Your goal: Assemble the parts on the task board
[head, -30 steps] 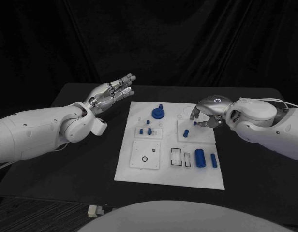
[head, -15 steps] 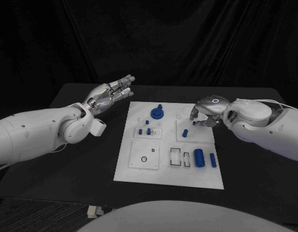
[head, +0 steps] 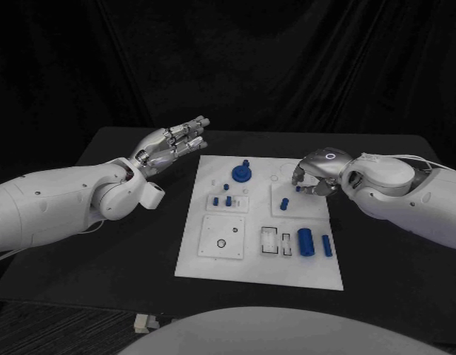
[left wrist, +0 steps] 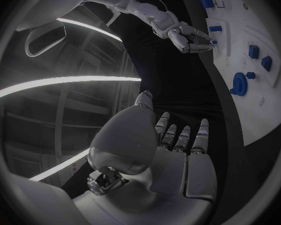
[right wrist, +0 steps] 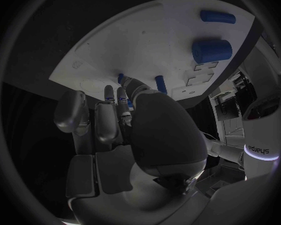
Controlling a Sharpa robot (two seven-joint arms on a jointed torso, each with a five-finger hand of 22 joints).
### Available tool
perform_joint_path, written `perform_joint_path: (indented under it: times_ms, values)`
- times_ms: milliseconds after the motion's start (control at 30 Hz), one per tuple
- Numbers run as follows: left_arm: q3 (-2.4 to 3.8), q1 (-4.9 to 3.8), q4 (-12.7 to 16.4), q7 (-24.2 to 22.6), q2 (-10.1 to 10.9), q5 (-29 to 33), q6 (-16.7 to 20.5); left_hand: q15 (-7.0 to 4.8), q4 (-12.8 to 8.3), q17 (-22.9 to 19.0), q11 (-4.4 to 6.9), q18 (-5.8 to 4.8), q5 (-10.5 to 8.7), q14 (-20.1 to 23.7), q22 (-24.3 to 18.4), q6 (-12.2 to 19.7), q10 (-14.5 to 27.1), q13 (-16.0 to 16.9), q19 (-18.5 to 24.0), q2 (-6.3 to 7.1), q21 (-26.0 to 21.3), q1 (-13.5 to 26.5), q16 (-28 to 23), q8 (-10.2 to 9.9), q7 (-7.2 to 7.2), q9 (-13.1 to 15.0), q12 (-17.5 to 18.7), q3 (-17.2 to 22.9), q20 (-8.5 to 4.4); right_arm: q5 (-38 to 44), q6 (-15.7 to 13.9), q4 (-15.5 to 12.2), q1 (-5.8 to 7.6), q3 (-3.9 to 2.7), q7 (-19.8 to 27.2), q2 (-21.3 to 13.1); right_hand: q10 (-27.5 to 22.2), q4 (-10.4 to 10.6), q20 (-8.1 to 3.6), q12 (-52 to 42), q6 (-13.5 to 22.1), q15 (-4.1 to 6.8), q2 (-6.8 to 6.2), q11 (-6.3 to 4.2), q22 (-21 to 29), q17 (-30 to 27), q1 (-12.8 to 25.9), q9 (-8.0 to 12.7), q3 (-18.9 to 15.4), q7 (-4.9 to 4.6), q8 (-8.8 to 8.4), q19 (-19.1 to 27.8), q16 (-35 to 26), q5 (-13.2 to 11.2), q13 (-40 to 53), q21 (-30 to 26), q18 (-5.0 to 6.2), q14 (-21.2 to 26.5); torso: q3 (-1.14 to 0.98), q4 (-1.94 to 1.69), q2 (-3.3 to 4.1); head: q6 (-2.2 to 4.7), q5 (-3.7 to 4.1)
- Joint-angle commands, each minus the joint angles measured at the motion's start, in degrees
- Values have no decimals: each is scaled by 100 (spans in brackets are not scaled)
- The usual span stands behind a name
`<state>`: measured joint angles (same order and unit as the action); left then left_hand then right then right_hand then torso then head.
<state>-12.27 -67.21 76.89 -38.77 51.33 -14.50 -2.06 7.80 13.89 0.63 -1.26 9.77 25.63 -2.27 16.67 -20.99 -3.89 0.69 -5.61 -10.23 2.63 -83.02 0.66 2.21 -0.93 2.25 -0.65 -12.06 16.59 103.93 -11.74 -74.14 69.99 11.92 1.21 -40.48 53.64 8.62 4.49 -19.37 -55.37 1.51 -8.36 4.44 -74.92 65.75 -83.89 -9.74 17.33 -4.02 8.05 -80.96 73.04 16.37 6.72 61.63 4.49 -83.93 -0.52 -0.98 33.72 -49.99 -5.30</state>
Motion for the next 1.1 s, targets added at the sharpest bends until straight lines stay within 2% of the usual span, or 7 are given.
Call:
perform_joint_path:
  times_ms: [33, 433, 633, 733, 1100]
  values:
    - [6, 9, 3, -931, -10, 49, -81, 29, -46, 11, -39, 60, 37, -35, 47, -17, 6, 9, -62, 13, 44, -69, 29, 6, -6, 5, -12, 8, 2, 60, -74, 43, -24, -4, -51, 29, 59, -23, -30, 2, -55, 41, 11, -15, -795, 0, 34, -26, 60, -10, 34, -9, 8, 33, 2, -26, 86, -11, 1, -2, 2, -1, 9]
    - [5, 56, -29, -917, -32, 49, -153, 79, -91, 24, -34, 53, 108, -100, 186, -38, 6, 9, -208, 9, 112, -126, 56, 10, -39, 8, -12, 3, 16, 60, -70, 241, -89, -4, 6, 142, 125, -71, -39, -34, -97, 50, 14, -32, -786, -39, 41, -80, 100, -28, 58, 7, -19, 103, 15, -73, 93, 6, 2, -1, 2, -1, 20]
    - [5, 80, -45, -906, -39, 49, -177, 106, -118, 32, -16, 44, 137, -142, 262, -122, 8, 9, -307, -3, 158, -158, 74, 23, -98, 19, -11, 7, 21, 60, -88, 276, -108, -4, 50, 165, 199, -179, -56, -68, -203, 70, 33, -62, -784, -65, 9, -190, 192, -70, 129, 21, -37, 306, 28, -101, 97, 25, 3, -1, 1, -1, 18]
    - [5, 90, -57, -902, -42, 49, -185, 119, -136, 36, -11, 38, 158, -164, 297, -153, 8, 9, -358, -7, 181, -178, 84, 28, -120, 22, -12, 10, 24, 60, -115, 278, -113, -4, 79, 167, 298, -231, -71, -107, -253, 90, 45, -95, -788, -74, -1, -250, 227, -103, 168, 19, -42, 331, 42, -92, 97, 29, 3, -1, -2, -1, 21]
    - [5, 110, -91, -883, -62, 48, -203, 147, -180, 44, -21, 21, 199, -213, 370, -226, 8, 9, -473, -19, 232, -225, 105, 36, -160, 30, -12, 26, 28, 60, -169, 236, -117, -4, 125, 158, 540, -327, -102, -138, -395, 123, 60, -147, -789, -112, 52, -426, 283, -173, 275, 24, -66, 257, 53, -98, 95, 43, 4, 0, -5, -1, 17]
